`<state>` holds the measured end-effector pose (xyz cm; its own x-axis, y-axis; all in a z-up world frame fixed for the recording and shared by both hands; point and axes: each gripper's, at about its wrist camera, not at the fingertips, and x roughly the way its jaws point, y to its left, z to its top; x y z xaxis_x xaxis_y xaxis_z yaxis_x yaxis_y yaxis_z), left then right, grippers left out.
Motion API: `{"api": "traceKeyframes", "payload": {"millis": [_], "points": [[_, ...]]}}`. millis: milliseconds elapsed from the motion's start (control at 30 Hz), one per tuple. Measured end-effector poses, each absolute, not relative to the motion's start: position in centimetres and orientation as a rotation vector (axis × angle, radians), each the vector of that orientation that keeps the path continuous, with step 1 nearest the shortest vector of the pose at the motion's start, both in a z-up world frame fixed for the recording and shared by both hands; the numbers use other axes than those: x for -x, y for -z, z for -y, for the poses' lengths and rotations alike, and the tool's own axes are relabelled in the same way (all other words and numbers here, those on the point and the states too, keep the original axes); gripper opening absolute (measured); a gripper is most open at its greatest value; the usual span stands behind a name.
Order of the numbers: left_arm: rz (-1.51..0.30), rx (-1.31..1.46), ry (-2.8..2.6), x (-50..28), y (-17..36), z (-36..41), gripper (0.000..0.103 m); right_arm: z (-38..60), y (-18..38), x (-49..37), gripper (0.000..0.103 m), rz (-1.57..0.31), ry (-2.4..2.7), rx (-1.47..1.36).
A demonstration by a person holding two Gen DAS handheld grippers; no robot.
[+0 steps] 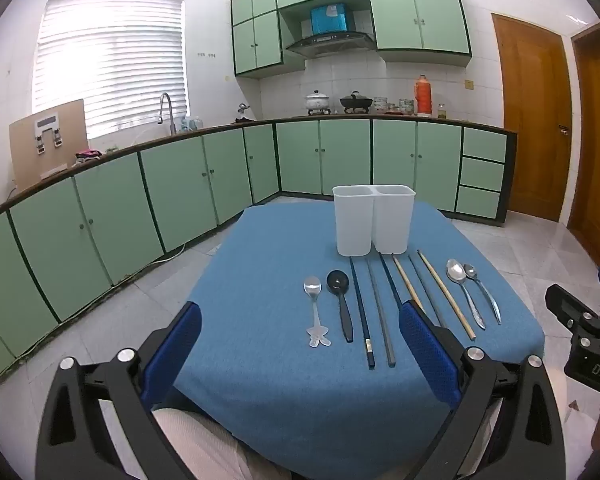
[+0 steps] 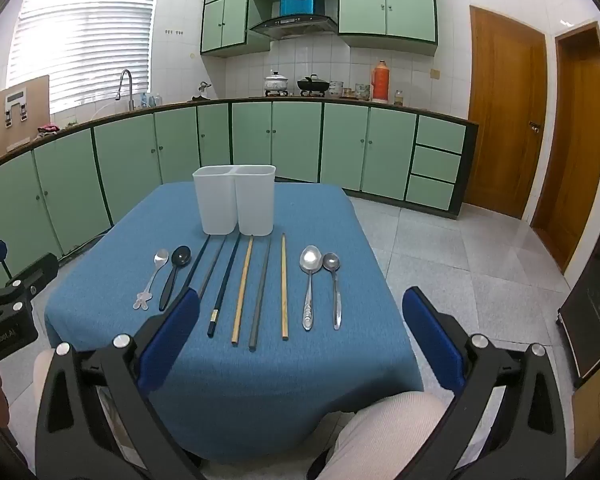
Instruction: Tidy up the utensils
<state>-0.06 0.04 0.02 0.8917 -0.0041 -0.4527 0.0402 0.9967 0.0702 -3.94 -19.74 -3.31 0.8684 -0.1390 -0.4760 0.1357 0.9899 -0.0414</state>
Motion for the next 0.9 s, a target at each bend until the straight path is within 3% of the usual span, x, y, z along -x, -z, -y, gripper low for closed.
{"api": "traceKeyframes", "payload": {"millis": [900], "points": [[-0.465,-0.097,0.015,0.30,-0.26,0.31,0.097,19.67,3.32,3.93,0.098,-0.498,0.145,0.010]]}}
